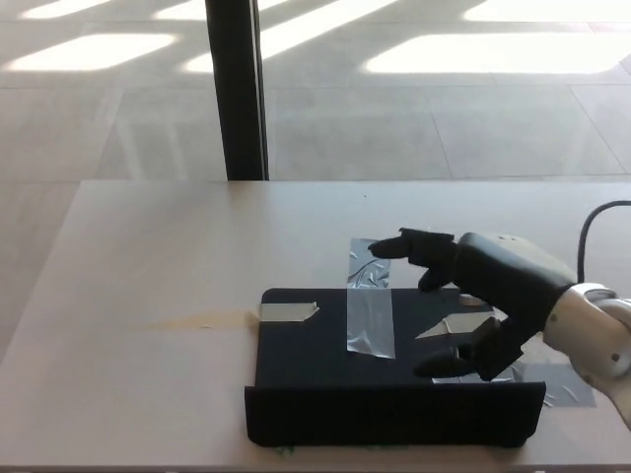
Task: The robot uses its right hand to open a folded tablet cover kept in the middle of the desk
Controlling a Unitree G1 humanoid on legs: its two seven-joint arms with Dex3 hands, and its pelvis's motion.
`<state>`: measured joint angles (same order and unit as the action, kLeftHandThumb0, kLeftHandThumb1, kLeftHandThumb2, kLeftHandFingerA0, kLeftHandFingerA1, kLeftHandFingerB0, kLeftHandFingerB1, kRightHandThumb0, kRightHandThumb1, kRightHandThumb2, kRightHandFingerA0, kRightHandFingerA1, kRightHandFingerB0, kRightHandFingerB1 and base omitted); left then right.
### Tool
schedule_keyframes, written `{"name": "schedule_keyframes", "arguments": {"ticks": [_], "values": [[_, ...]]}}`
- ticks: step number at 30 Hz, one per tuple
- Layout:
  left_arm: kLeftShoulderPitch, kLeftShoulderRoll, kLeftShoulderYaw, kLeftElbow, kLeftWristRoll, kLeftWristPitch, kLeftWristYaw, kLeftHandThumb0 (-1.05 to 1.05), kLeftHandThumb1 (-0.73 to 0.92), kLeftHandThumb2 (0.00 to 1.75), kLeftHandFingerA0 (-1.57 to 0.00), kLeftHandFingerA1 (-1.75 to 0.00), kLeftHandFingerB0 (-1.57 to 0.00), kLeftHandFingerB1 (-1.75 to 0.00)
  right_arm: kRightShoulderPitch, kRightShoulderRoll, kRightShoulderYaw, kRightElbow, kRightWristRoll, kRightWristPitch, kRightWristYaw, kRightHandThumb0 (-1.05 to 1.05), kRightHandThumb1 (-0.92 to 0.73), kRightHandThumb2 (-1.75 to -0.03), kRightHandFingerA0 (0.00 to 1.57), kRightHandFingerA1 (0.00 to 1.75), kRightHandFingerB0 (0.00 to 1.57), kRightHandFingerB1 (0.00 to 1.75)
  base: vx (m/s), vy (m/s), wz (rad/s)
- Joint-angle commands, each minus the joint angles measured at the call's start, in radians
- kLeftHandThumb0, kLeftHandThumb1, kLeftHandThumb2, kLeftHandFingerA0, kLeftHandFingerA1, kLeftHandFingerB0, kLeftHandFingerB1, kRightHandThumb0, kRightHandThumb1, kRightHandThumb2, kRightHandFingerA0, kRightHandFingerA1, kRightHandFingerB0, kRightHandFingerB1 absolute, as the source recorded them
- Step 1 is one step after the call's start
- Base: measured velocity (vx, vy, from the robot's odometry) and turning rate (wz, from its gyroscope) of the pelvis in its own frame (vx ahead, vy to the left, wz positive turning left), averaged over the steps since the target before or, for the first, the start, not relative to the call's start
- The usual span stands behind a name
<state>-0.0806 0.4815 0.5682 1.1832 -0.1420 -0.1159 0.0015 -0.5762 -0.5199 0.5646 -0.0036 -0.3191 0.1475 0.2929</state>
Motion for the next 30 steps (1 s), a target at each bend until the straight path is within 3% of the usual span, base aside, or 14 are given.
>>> {"name": "schedule_keyframes", "arguments": {"ticks": [1,5,6,7,10,11,15,16,19,21,22,23,29,30], "values": [[-0.006,0.032,0.012,0.006,-0.047,-0.015,-0.042,-0.41,0.35,0.51,-1.16,-0.76,-0.98,-0.72,-0.184,-0.053,0.342,0.071,-0.306,0.191,0.609,-0.84,-0.39,-0.82,0.29,0.60,0.09,0.41,0.00,0.000,0.00],[-0.004,0.033,0.007,0.007,-0.039,-0.014,-0.035,-0.44,0.34,0.51,-1.18,-0.75,-0.99,-0.71,-0.169,-0.017,0.445,0.126,-0.378,0.175,0.634,-0.91,-0.50,-0.57,0.39,0.64,0.38,0.46,0.00,0.000,0.00],[0.002,0.033,0.005,0.007,-0.038,-0.020,-0.036,-0.41,0.34,0.51,-1.14,-0.75,-0.97,-0.71,-0.161,-0.001,0.461,0.139,-0.372,0.212,0.642,-0.85,-0.42,-0.86,0.25,0.59,0.36,0.53,0.00,0.000,0.00],[0.002,0.031,0.008,0.007,-0.040,-0.022,-0.039,-0.40,0.34,0.51,-1.15,-0.75,-0.98,-0.71,-0.147,0.004,0.467,0.150,-0.362,0.214,0.622,-0.83,-0.47,-0.55,0.31,0.60,0.38,0.46,0.00,0.000,0.00],[0.003,0.031,0.012,0.002,-0.047,-0.023,-0.050,-0.40,0.34,0.51,-1.15,-0.76,-1.00,-0.72,-0.143,0.025,0.489,0.196,-0.349,0.229,0.614,-0.80,-0.50,-0.56,0.28,0.62,0.26,0.44,0.00,0.000,0.00],[0.001,0.032,0.012,0.008,-0.045,-0.025,-0.047,-0.43,0.34,0.51,-1.18,-0.75,-0.99,-0.71,-0.156,0.021,0.526,0.227,-0.392,0.164,0.614,-0.82,-0.44,-0.91,0.43,0.69,0.32,0.53,0.00,0.000,0.00],[0.000,0.034,0.015,0.004,-0.049,-0.018,-0.051,-0.44,0.34,0.51,-1.18,-0.75,-0.99,-0.71,-0.154,0.039,0.544,0.233,-0.403,0.251,0.609,-0.90,-0.49,-0.92,0.33,0.70,0.33,0.56,0.00,0.000,0.00],[0.000,0.034,0.019,0.004,-0.054,-0.018,-0.055,-0.50,0.27,0.73,-1.14,-0.89,-0.95,-0.81,-0.133,0.049,0.520,0.248,-0.382,0.281,0.554,-0.88,-0.46,-0.89,0.29,0.68,0.38,0.55,0.00,0.000,0.00],[-0.002,0.034,0.020,0.004,-0.055,-0.018,-0.059,-0.43,0.34,0.52,-1.19,-0.78,-0.98,-0.73,-0.120,0.040,0.515,0.259,-0.379,0.265,0.505,-0.90,-0.53,-0.61,0.44,0.70,0.46,0.51,0.00,0.000,0.00],[-0.006,0.035,0.019,0.008,-0.054,-0.019,-0.060,-0.50,0.27,0.73,-1.16,-0.90,-0.95,-0.81,-0.106,0.035,0.502,0.260,-0.361,0.274,0.492,-0.84,-0.54,-0.58,0.38,0.77,0.40,0.52,0.00,0.000,0.00],[-0.006,0.035,0.018,0.007,-0.052,-0.018,-0.055,-0.51,0.27,0.73,-1.13,-0.88,-0.97,-0.82,-0.097,0.030,0.488,0.238,-0.349,0.303,0.497,-0.80,-0.42,-0.89,0.37,0.70,0.28,0.54,0.00,0.000,0.00],[-0.006,0.037,0.018,0.006,-0.051,-0.017,-0.054,-0.50,0.27,0.74,-1.11,-0.88,-0.95,-0.81,-0.093,0.023,0.485,0.220,-0.353,0.309,0.498,-0.83,-0.55,-0.57,0.40,0.70,0.37,0.48,0.00,0.000,0.00],[0.001,0.042,0.009,0.003,-0.042,-0.021,-0.053,-0.42,0.36,0.52,-1.21,-0.76,-0.96,-0.70,0.000,-0.011,0.430,0.084,-0.353,0.336,0.447,-0.91,-0.46,-0.85,0.44,0.80,0.07,0.40,0.00,0.000,0.00],[0.001,0.043,0.010,0.001,-0.043,-0.018,-0.050,-0.44,0.36,0.51,-1.20,-0.75,-0.95,-0.70,0.035,-0.027,0.403,0.028,-0.335,0.347,0.449,-0.84,-0.55,-0.57,0.52,0.94,0.11,0.35,0.00,0.000,0.00]]}}
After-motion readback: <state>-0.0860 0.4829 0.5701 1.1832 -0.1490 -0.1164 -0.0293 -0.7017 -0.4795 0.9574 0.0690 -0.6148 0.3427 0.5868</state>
